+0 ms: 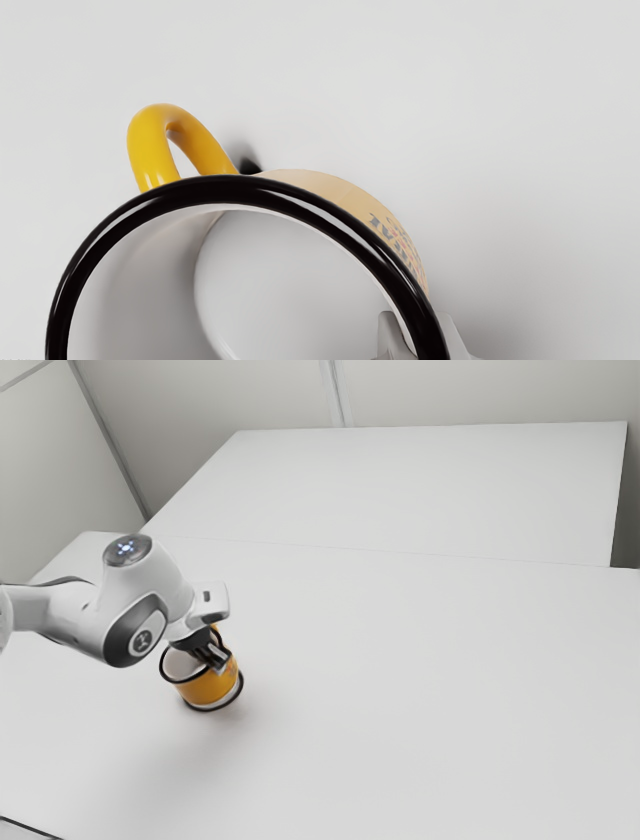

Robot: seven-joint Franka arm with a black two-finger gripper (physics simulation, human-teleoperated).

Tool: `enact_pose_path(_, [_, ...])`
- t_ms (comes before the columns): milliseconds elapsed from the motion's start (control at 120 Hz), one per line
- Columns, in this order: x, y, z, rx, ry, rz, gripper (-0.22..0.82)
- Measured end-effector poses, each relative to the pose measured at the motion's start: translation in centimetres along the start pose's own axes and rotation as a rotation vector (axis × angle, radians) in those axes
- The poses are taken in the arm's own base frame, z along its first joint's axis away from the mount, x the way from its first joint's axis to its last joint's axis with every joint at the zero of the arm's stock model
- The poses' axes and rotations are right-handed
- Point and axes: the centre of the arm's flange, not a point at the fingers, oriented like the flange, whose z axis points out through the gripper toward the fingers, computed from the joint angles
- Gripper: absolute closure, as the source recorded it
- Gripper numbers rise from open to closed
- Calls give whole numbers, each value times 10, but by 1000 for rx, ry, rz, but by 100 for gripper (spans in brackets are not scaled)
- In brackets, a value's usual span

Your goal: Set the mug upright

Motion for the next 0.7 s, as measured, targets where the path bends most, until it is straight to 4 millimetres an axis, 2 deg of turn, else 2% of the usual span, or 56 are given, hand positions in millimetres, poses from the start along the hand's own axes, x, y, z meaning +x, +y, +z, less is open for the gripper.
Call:
enact_pose_path(133, [0, 2, 8, -7, -8, -34, 78])
enact_pose_path(192, [1, 4, 8, -10, -8, -43, 73])
enact_pose_path(383, [4, 12, 2, -20, 7, -52, 36])
enact_pose_path(467, [11, 13, -10, -21, 28, -56, 24])
enact_pose_path(525, [25, 7, -27, -32, 37, -87, 18])
enact_pose_path(700, [52, -5, -68, -86, -34, -175, 8])
